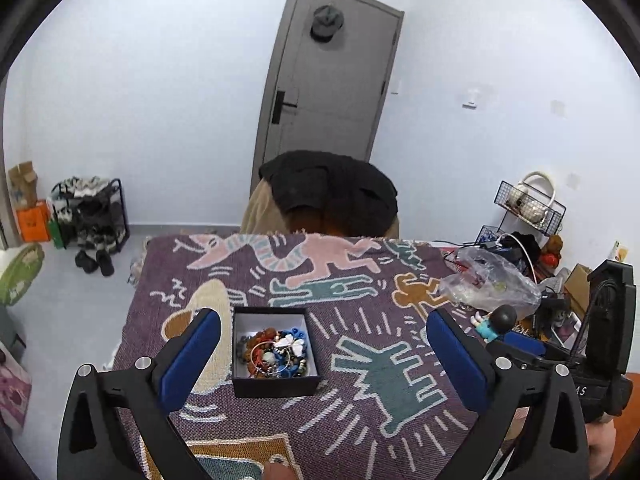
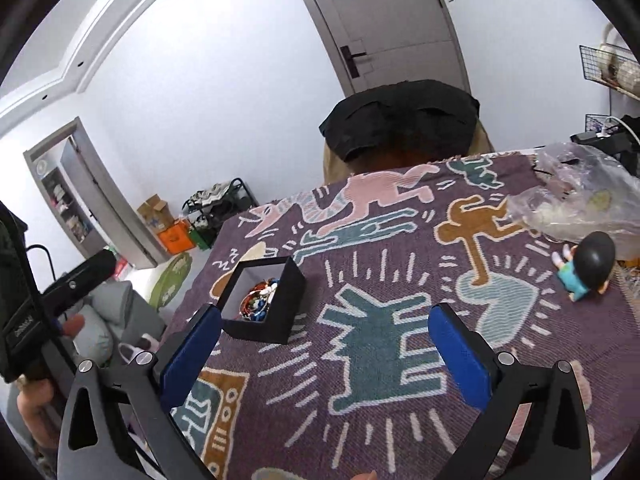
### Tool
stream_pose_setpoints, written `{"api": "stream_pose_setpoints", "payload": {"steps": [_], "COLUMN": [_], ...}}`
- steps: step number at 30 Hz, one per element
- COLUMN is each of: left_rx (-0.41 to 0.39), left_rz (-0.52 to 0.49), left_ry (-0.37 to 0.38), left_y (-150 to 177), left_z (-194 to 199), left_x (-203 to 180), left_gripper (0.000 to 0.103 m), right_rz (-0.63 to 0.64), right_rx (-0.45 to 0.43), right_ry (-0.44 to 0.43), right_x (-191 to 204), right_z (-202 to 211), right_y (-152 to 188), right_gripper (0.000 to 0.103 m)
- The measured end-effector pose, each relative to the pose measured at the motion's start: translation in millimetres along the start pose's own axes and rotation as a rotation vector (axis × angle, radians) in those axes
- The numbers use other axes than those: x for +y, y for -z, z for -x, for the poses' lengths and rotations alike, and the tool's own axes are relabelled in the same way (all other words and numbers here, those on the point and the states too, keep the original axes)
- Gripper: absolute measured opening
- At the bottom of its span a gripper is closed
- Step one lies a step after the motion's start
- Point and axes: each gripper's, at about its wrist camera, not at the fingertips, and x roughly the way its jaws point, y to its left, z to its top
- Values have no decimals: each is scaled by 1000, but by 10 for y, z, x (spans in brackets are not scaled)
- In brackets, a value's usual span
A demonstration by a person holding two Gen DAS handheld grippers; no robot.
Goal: Organize jewelry
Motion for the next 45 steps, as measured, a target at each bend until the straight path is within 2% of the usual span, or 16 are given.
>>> {"api": "stream_pose_setpoints", "payload": {"steps": [4,11,20,24,29,35,45], "left_rx": [-27,-60,-99,-118,-102,-82,-69], "left_rz": [-26,-79,-113,-109,-91,-77,-78], "left_ry": [-6,-13,-29,-46,-69,-101,-110], "left_y": [-16,10,113,172,260,318,378], "left_z": [158,423,699,799,864,866,800], "left_x": [-121,-297,-367,-356,-271,-204,-181], "left_gripper": [103,103,103,103,103,103,103], "right_rz": [24,22,47,71,87,99,96], "right_rx": [-2,-57,-106,-93,-58,-25,1], "right_ry": [2,5,41,57,65,55,48], "right_x": [24,0,42,136,224,273,278], "right_z": [181,539,869,870,791,730,662], "right_y": [24,52,158,247,341,418,424], "right_gripper": [103,103,103,103,103,103,103]}}
